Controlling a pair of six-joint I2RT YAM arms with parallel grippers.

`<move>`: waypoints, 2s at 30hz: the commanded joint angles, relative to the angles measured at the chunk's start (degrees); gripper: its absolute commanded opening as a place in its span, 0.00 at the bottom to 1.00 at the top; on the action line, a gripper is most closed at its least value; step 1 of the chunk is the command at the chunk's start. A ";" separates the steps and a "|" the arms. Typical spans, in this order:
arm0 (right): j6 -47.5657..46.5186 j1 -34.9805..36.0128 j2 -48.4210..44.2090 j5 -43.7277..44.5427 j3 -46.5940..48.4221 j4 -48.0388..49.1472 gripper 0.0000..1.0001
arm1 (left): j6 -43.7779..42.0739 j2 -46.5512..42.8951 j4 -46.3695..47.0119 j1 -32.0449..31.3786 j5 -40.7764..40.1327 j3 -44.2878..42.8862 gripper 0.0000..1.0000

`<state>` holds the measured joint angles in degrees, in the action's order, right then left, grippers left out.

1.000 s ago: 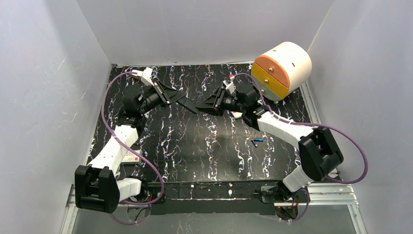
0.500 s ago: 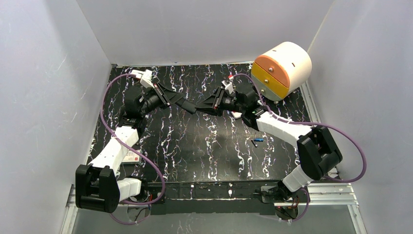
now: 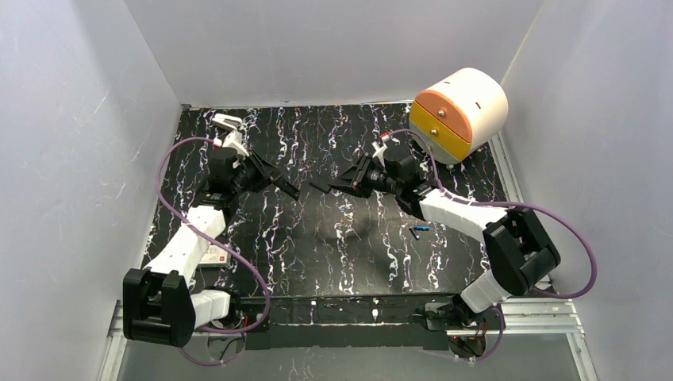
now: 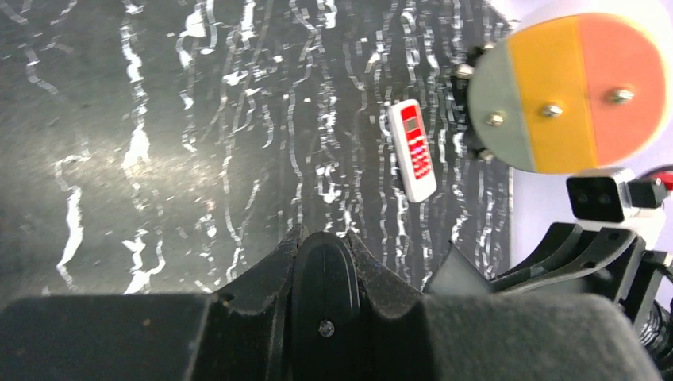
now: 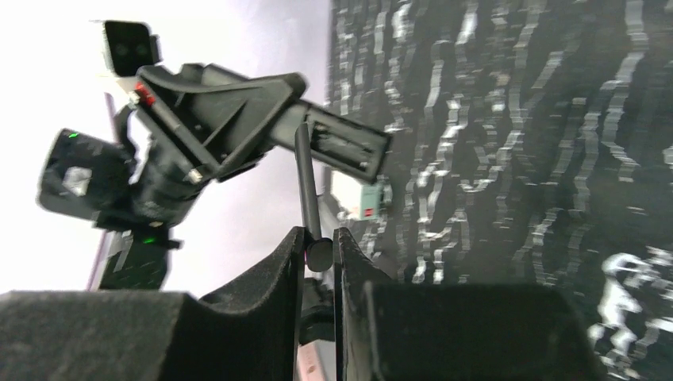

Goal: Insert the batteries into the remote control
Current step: Remove the battery cover from the remote control, then place the battery cover at the center of the board, then adjust the remote control.

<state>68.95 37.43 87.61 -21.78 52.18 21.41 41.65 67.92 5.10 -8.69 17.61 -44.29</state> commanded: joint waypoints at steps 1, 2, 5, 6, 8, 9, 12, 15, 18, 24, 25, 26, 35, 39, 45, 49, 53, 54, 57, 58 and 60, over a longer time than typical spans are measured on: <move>-7.43 -0.77 0.33 8.87 -4.28 -9.53 0.01 | -2.97 -2.79 -5.58 0.25 -5.13 -0.82 0.00; -8.18 -0.71 1.14 9.29 -5.29 -9.99 0.01 | -2.90 -2.99 -5.39 0.25 -4.39 -0.80 0.00; -9.11 -0.78 3.42 10.96 -7.87 -9.82 0.01 | -3.01 -3.35 -3.72 0.25 -0.67 -0.84 0.00; -9.44 -0.72 3.90 12.11 -8.37 -10.13 0.01 | -3.09 -3.47 -2.84 0.25 0.78 -0.76 0.00; -9.97 -0.78 4.41 13.60 -9.25 -10.53 0.01 | -2.97 -3.66 -2.22 0.25 3.19 -0.83 0.00; -9.97 -0.74 4.61 14.46 -9.43 -11.46 0.01 | -3.10 -3.67 -2.21 0.25 4.17 -1.02 0.00; -10.07 -0.77 4.52 16.40 -9.90 -13.90 0.03 | -3.45 -3.86 -2.14 0.25 6.43 -1.47 0.00; -9.91 -0.78 3.34 17.47 -10.60 -16.09 0.36 | -3.82 -3.81 -1.78 0.25 9.38 -2.03 0.00; -11.13 -0.69 -0.36 19.90 -10.11 -19.98 0.64 | -4.17 -3.39 -1.61 0.17 12.78 -2.73 0.00; -24.52 -0.67 -7.86 6.50 -6.55 -11.33 0.77 | -8.06 -1.74 -1.41 -0.42 24.43 -5.27 0.00; -26.24 -0.32 -7.93 -1.31 -5.66 -6.70 0.77 | -9.06 -1.51 -1.46 -0.61 27.38 -5.89 0.00; -26.80 0.15 -7.90 -7.66 -4.62 -3.11 0.78 | -10.23 -1.34 -1.65 -0.89 29.95 -6.50 0.00; -36.94 2.42 -6.91 -24.90 5.44 -2.65 0.93 | -15.42 0.30 -2.41 -1.24 51.18 -10.08 0.00; -37.07 5.61 -4.17 -27.04 8.26 -0.85 0.92 | -15.78 -0.21 -1.72 -1.93 54.76 -10.75 0.00; -15.02 6.33 -0.40 -31.14 4.83 25.67 0.72 | -15.37 -1.74 -1.50 -2.38 57.97 -11.64 0.00; -12.54 7.01 1.14 -32.01 5.47 27.40 0.58 | -15.06 -2.57 -1.24 -2.64 58.47 -11.69 0.00; -17.82 8.48 1.57 -31.61 7.90 19.83 0.45 | -13.52 -3.20 -0.46 -2.83 57.48 -12.19 0.00; -19.31 8.72 1.66 -31.21 8.50 17.49 0.44 | -12.92 -3.49 -0.03 -2.83 56.98 -12.27 0.00; -20.63 9.35 1.93 -30.62 9.07 15.99 0.36 | -8.69 -4.50 4.68 -2.83 55.74 -11.73 0.01; -20.71 9.39 1.98 -30.30 9.09 15.82 0.33 | -7.10 -4.73 6.51 -2.83 55.43 -11.57 0.01; -20.81 9.39 2.02 -29.53 9.08 15.80 0.20 | -4.55 -4.89 9.46 -2.83 54.73 -10.98 0.02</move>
<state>49.98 46.30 89.41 -51.40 58.46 37.32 31.44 65.63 6.81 -11.44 73.19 -54.17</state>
